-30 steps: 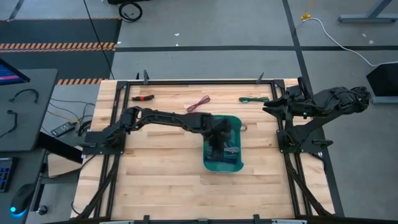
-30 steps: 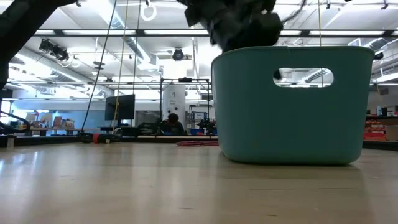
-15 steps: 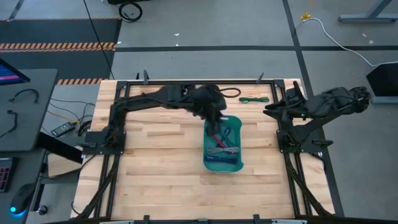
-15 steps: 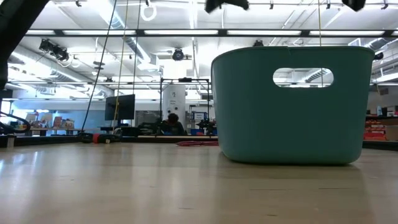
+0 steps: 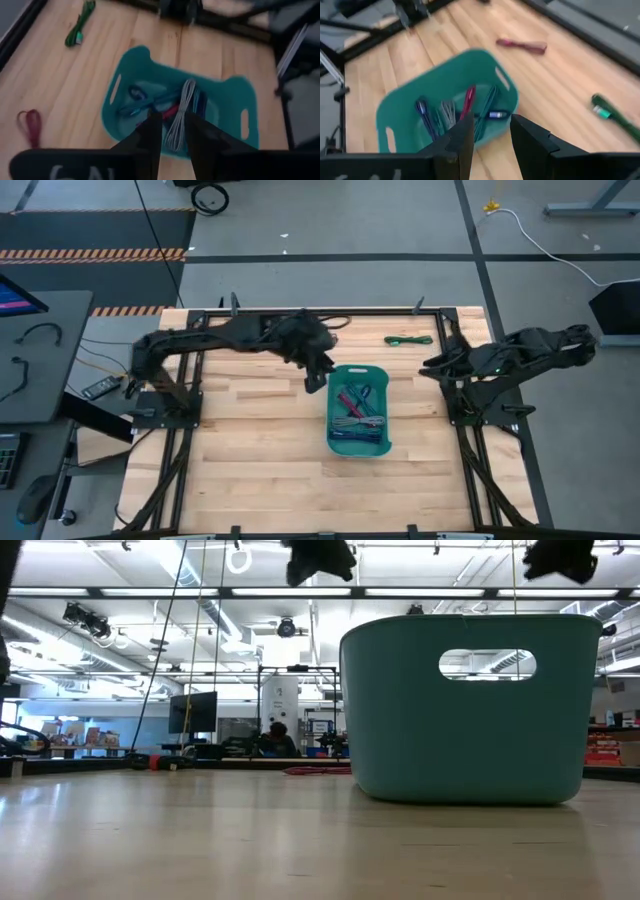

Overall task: Pick and place USB-C Cables
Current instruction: Put the green USB cable into the light green bin

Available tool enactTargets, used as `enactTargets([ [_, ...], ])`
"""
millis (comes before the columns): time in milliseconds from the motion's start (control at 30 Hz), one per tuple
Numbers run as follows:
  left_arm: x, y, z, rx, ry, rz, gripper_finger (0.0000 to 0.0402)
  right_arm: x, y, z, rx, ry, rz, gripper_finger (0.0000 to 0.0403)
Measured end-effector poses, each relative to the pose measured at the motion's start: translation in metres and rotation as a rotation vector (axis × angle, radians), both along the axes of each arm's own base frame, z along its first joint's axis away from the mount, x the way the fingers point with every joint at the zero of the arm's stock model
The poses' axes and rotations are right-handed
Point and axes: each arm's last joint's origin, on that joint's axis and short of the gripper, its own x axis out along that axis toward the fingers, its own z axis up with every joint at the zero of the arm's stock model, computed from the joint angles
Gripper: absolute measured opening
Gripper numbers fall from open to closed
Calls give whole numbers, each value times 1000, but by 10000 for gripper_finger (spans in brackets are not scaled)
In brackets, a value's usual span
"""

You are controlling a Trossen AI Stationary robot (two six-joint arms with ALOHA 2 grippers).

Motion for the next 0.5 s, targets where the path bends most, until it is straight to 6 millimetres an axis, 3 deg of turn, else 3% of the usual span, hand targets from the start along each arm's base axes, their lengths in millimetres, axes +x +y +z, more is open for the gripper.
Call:
enactTargets([
  [167,-45,-3,-36,-110,-188,142,73,12,3,-31,48,-12,46,132],
  [300,-82,-6,-65,-204,-332,252,65,29,4,-54,75,-143,86,132],
  [500,-125,-10,-95,-289,-502,338,54,54,-20,-65,114,-404,-32,132],
])
